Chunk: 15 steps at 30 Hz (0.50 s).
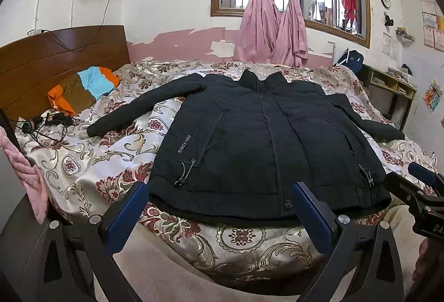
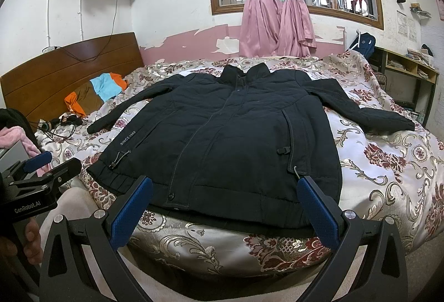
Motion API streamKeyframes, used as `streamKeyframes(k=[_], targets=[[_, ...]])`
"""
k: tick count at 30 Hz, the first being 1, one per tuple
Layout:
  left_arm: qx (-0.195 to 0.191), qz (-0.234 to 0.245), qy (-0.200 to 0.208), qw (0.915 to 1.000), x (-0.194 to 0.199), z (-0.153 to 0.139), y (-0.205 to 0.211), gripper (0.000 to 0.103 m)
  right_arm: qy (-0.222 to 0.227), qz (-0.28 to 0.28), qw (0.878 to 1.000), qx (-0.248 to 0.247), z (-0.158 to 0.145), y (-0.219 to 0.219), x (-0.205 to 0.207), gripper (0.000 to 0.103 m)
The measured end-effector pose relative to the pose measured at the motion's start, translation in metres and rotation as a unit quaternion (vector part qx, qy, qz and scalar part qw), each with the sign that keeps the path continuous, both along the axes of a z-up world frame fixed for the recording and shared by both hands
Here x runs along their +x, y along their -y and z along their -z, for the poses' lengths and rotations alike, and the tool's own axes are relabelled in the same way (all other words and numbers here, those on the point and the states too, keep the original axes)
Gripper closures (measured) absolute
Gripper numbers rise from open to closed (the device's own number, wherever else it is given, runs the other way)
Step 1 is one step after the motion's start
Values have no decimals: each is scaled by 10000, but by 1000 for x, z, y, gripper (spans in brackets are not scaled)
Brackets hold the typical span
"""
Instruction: Fold large clothes
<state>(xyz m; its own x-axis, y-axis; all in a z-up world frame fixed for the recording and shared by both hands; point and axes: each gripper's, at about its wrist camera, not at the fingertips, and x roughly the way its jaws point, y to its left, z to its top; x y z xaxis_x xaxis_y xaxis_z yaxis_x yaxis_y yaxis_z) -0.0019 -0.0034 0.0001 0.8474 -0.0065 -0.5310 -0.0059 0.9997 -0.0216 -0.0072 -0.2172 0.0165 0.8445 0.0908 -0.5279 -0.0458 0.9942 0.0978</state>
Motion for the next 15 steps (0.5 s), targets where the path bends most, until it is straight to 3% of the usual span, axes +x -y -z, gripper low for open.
streamKeyframes(k=[15], targets=[[5,3,11,10000,-1,0,1,0,-1,1,10000,0,0,-1,0,1]])
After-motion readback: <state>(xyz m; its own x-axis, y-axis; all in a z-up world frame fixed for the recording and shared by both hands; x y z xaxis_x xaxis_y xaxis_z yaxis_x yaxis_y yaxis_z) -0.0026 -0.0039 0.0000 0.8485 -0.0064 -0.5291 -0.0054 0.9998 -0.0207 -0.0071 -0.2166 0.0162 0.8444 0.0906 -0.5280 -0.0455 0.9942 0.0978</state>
